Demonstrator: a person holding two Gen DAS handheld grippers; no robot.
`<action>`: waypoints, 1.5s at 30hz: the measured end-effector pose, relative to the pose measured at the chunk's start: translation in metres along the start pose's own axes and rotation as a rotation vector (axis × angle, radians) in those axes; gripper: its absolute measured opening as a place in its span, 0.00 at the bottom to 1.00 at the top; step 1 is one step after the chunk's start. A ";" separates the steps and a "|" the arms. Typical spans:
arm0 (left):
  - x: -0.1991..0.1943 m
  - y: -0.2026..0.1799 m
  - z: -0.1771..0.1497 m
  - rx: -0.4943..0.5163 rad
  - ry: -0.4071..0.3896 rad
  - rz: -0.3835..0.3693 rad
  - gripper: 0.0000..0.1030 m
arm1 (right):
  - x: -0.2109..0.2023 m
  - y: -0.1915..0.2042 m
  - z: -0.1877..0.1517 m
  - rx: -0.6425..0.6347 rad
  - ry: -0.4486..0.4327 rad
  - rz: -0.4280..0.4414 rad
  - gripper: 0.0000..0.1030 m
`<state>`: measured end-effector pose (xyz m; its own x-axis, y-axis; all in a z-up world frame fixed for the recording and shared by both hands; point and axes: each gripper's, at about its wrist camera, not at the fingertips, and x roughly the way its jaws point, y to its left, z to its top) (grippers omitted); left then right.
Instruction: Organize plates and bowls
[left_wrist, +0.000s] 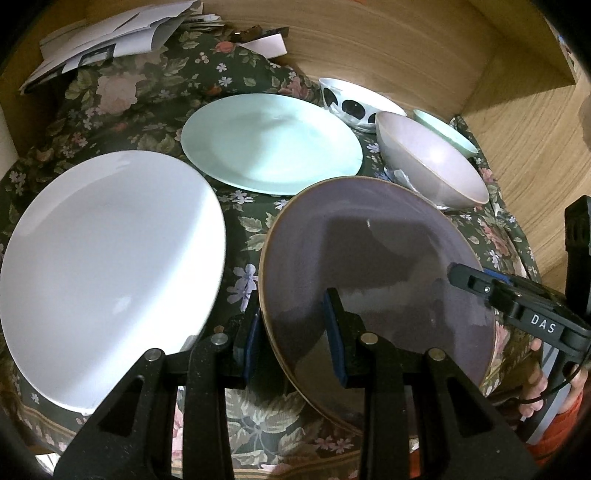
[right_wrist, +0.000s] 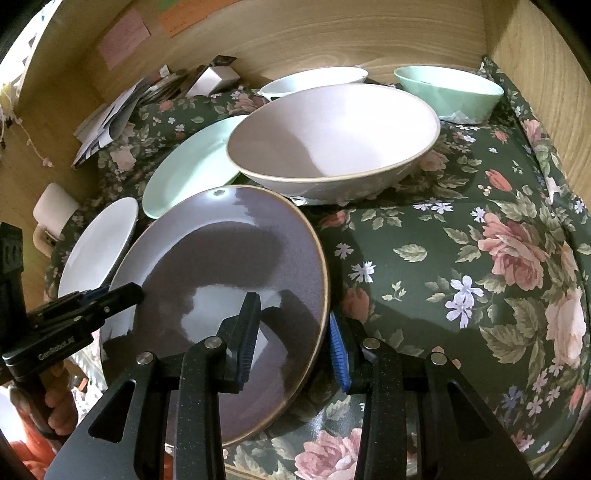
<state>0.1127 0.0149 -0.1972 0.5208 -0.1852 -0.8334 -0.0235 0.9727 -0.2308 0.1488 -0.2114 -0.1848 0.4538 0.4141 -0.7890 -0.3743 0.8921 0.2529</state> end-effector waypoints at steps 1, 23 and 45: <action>0.000 0.001 0.000 -0.001 0.000 -0.001 0.31 | 0.000 0.000 0.000 -0.002 0.002 0.001 0.33; -0.057 0.014 0.004 -0.012 -0.142 0.022 0.52 | -0.038 0.055 0.015 -0.156 -0.116 0.007 0.40; -0.104 0.117 -0.007 -0.175 -0.225 0.256 0.67 | 0.016 0.147 0.036 -0.333 -0.035 0.143 0.53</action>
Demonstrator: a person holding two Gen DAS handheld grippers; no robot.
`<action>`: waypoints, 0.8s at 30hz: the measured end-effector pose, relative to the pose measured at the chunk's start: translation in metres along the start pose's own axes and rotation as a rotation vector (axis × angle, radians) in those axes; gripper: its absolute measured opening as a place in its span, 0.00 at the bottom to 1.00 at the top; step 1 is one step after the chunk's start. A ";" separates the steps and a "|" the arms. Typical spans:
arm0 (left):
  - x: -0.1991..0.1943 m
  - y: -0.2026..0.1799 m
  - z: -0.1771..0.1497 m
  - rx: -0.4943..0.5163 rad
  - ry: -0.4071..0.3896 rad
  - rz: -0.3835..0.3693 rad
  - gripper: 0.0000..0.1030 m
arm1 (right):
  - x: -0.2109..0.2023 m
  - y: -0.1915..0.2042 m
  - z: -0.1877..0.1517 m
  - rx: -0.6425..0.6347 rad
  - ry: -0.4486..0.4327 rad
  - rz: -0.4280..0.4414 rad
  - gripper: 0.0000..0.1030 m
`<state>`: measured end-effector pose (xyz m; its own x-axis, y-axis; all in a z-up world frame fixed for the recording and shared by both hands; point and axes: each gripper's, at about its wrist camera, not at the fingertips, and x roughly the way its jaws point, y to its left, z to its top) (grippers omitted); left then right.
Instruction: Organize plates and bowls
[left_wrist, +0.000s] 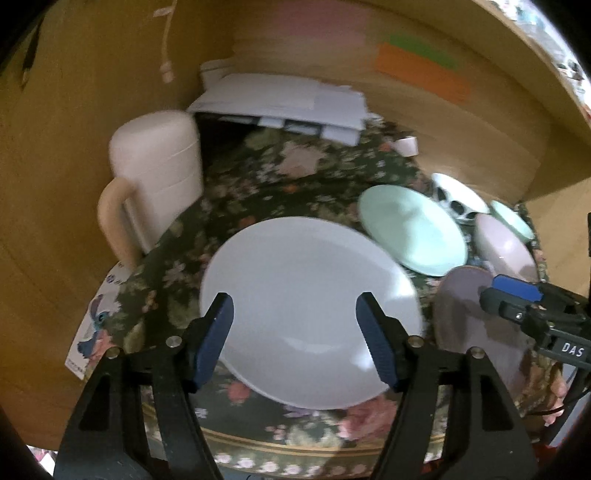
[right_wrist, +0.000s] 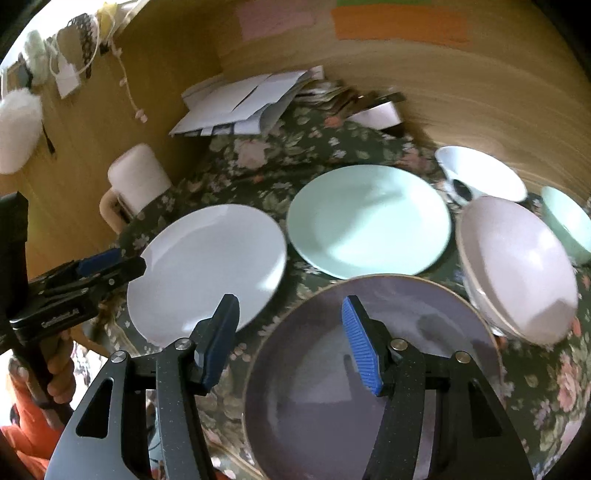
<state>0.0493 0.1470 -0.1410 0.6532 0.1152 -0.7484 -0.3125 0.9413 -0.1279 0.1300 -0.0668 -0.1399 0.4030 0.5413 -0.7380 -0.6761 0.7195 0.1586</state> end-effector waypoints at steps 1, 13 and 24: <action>0.003 0.005 -0.001 -0.008 0.008 0.008 0.67 | 0.006 0.003 0.002 -0.010 0.013 0.003 0.53; 0.034 0.043 -0.009 -0.061 0.079 0.043 0.67 | 0.066 0.018 0.019 -0.064 0.142 0.012 0.53; 0.052 0.055 -0.006 -0.085 0.109 0.015 0.55 | 0.099 0.012 0.029 -0.019 0.194 0.033 0.50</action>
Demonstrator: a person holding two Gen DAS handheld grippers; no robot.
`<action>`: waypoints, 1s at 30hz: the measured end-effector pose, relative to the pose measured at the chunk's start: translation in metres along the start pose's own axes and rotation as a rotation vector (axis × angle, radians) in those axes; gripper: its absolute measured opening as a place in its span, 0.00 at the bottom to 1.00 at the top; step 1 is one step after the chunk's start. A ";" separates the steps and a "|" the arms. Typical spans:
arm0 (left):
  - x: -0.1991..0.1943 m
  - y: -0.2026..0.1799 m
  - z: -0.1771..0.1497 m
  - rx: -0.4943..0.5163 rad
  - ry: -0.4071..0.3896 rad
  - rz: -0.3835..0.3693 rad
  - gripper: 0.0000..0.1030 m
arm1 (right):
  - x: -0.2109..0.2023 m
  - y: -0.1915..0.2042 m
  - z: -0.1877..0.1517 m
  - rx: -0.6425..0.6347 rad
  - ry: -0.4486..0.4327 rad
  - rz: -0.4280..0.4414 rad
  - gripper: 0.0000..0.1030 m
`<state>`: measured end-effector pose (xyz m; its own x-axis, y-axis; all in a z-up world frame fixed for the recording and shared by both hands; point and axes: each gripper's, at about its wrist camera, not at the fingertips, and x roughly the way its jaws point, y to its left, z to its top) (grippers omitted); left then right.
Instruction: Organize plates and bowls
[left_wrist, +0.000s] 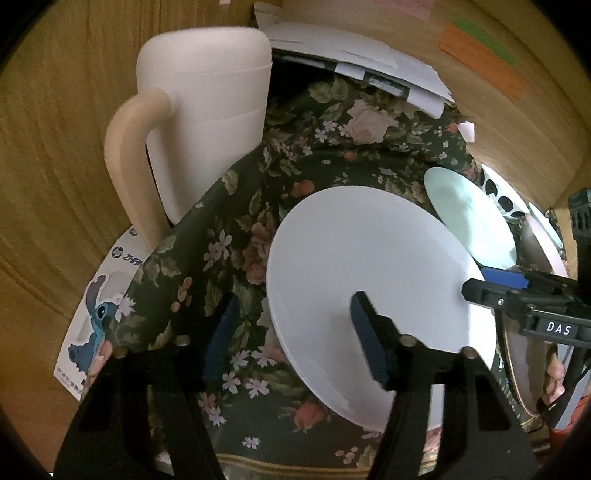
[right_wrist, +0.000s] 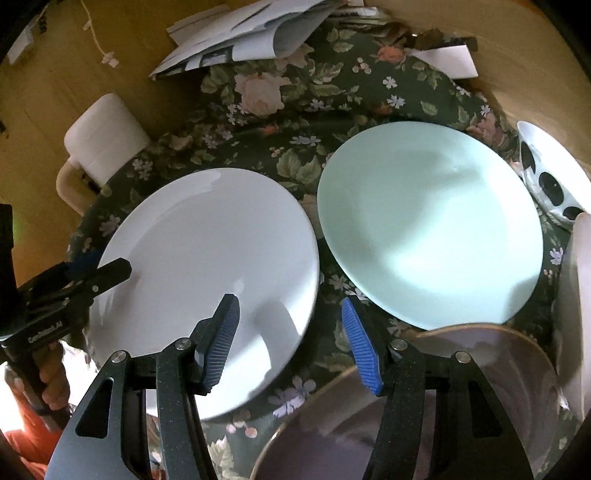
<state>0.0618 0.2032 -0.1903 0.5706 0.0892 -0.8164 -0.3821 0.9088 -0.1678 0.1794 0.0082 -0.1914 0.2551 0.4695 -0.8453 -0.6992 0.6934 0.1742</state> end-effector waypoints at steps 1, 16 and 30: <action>0.002 0.001 0.001 -0.004 0.008 -0.008 0.52 | 0.001 0.000 0.001 -0.002 0.001 -0.003 0.46; 0.006 0.002 -0.001 -0.028 0.049 -0.092 0.42 | 0.011 0.000 0.006 0.000 0.012 0.018 0.27; -0.003 -0.009 0.003 0.007 0.021 -0.068 0.42 | -0.008 0.000 -0.001 -0.003 -0.048 0.010 0.26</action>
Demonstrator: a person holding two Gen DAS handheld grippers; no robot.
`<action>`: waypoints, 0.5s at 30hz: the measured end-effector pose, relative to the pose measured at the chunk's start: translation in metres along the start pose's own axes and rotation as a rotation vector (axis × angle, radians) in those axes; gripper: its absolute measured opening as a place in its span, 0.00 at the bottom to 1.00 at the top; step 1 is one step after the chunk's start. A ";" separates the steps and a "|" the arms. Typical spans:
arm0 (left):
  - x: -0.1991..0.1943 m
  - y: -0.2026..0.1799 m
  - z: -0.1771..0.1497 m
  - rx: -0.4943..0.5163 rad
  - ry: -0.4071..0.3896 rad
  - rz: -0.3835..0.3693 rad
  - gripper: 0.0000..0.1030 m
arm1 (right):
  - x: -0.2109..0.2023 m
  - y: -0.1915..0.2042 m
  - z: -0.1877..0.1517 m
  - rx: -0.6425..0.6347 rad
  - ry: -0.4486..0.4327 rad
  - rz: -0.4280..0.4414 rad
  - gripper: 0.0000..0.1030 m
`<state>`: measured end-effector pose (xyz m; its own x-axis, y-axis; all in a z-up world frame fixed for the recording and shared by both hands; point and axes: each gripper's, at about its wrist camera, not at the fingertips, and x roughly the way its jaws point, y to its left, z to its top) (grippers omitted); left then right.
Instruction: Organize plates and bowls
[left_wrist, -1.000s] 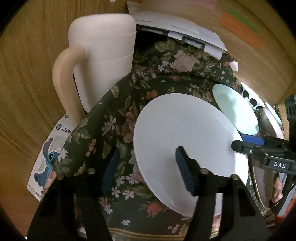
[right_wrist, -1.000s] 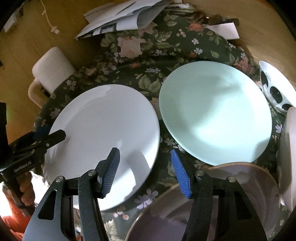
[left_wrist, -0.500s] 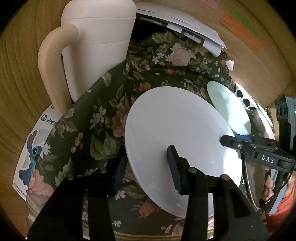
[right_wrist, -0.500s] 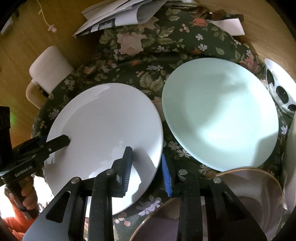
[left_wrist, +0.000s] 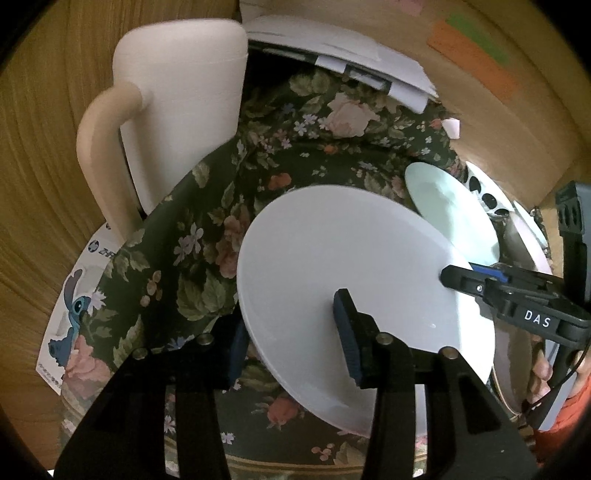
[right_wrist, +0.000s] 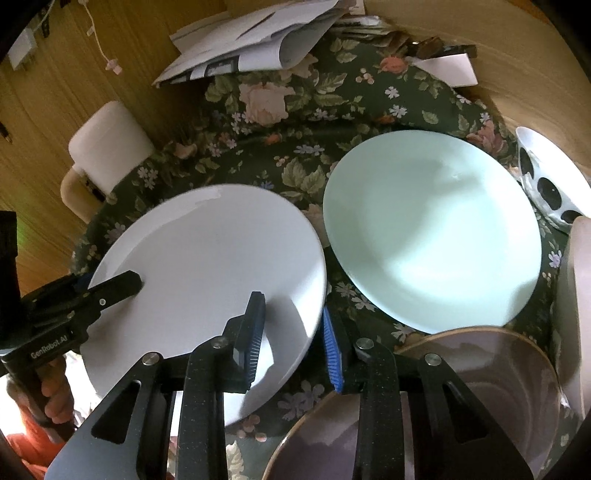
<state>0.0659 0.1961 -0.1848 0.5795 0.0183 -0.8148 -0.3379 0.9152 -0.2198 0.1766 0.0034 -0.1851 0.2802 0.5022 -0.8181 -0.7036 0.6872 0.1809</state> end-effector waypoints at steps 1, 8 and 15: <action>-0.002 -0.001 0.000 0.003 -0.004 -0.002 0.42 | -0.002 0.000 -0.001 0.000 -0.004 -0.001 0.26; -0.013 -0.012 0.000 0.032 -0.029 -0.013 0.42 | -0.026 -0.006 -0.014 0.012 -0.051 -0.010 0.26; -0.024 -0.030 0.002 0.081 -0.064 -0.024 0.43 | -0.049 -0.012 -0.022 0.032 -0.102 -0.028 0.26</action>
<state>0.0637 0.1688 -0.1579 0.6339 0.0195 -0.7732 -0.2640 0.9451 -0.1926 0.1569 -0.0410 -0.1590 0.3650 0.5324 -0.7637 -0.6738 0.7172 0.1779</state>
